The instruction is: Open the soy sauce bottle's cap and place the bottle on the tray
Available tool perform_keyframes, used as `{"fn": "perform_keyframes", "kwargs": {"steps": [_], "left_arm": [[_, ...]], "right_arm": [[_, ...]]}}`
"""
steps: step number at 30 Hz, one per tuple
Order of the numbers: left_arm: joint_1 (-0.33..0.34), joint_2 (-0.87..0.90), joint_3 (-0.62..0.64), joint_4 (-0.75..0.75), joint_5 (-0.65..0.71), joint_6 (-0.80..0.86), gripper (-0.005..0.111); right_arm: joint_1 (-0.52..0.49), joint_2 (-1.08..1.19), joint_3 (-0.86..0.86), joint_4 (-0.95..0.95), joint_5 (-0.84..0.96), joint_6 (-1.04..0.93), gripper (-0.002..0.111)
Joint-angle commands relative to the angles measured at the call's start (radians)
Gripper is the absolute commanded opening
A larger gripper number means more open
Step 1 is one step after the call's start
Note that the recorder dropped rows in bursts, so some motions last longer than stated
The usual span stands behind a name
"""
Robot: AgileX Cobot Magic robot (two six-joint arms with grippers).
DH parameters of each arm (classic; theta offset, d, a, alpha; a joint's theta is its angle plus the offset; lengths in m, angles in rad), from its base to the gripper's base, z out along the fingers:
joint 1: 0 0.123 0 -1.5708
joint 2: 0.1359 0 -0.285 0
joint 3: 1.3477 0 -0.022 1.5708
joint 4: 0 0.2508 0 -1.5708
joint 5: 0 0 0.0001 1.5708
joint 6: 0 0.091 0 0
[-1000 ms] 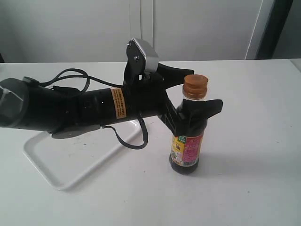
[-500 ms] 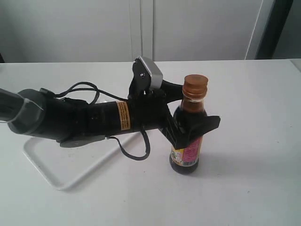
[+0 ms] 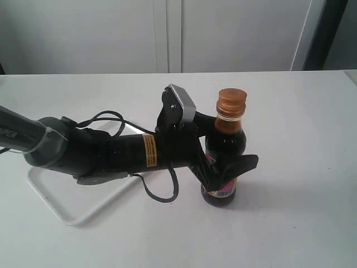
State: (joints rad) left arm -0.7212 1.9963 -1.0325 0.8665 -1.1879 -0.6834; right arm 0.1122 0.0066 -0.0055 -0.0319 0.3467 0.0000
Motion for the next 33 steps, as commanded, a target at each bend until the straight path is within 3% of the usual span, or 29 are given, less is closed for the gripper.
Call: {"fn": "perform_keyframes", "kwargs": {"steps": [1,17,21,28,33], "left_arm": [[-0.003,0.021,-0.004,0.009,-0.027,0.011,0.105],[-0.003,0.087,-0.004,-0.006,-0.033,0.066,0.102],[-0.003,0.087,-0.004,0.0,-0.033,0.082,0.08],[-0.003,0.087,-0.004,0.004,-0.033,0.082,0.002],[-0.003,0.087,-0.004,0.016,-0.033,0.1,0.0]], "right_arm": [[-0.003,-0.007,0.006,-0.001,-0.004,0.0,0.0],[-0.003,-0.007,0.006,-0.001,-0.004,0.0,0.0],[-0.003,-0.007,0.006,-0.001,-0.004,0.0,0.0],[-0.003,-0.007,0.006,-0.001,-0.004,0.0,0.0],[-0.003,-0.007,0.006,-0.001,-0.004,0.0,0.0]]}}
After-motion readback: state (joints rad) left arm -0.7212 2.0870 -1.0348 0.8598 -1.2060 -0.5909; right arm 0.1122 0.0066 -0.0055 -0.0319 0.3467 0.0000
